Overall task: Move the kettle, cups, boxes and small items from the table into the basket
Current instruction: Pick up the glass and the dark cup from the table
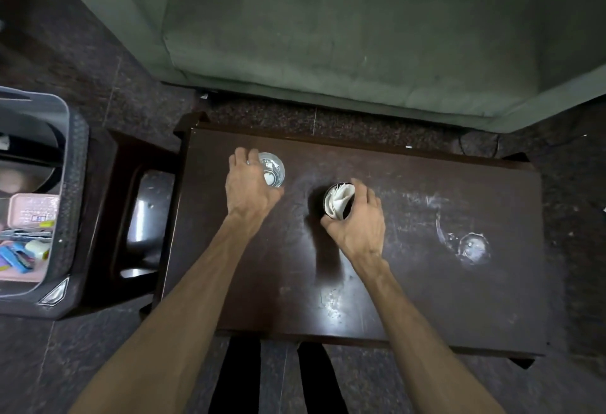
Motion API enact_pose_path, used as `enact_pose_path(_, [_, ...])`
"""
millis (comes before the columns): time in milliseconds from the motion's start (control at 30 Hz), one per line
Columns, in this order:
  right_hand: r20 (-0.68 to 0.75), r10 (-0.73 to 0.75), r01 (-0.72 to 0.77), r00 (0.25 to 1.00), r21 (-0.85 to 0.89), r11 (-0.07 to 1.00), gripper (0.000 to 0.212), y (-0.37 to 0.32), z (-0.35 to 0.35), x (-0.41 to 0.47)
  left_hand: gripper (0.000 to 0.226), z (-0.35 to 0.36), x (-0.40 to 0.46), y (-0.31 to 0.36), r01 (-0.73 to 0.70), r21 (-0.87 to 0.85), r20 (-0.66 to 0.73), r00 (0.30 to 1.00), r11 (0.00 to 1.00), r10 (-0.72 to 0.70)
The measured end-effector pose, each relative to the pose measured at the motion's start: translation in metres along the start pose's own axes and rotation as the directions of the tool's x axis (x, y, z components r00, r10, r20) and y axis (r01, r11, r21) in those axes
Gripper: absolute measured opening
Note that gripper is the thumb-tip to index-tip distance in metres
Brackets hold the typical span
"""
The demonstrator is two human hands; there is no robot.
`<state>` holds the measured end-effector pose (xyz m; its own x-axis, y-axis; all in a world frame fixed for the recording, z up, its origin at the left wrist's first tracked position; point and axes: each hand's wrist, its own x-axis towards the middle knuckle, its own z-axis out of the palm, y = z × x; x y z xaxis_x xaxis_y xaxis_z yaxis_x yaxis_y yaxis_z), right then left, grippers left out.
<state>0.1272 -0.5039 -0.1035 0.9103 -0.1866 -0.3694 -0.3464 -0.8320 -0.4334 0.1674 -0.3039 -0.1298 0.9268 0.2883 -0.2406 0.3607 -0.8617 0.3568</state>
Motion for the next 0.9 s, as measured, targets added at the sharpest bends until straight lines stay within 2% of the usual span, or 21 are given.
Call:
enact_pose_path(167, [0.0,0.014,-0.014,1.0,0.016,1.0,0.095,0.006,0.004,-0.011,0.082,0.012,-0.043,-0.005,-0.036,-0.045,-0.05,0.998,0.998,0.034])
enact_pose_path(333, [0.021,-0.039,0.039,0.999,0.009,0.999,0.094,0.012,0.01,-0.028,0.072,0.021,-0.08,-0.006,-0.076,-0.058,-0.053,0.996,0.995,0.073])
enact_pose_path(567, [0.018,-0.094,0.095,0.995,-0.027,0.995,0.095,0.007,0.016,-0.04,0.073,0.025,-0.097,-0.005,-0.081,-0.055,0.006,0.997,0.995,0.082])
enact_pose_path(900, [-0.023,-0.033,0.032,0.999,-0.038,0.999,0.092,0.013,0.016,-0.046,0.08,0.028,-0.103,-0.007,-0.095,-0.03,0.039,0.995,0.995,0.096])
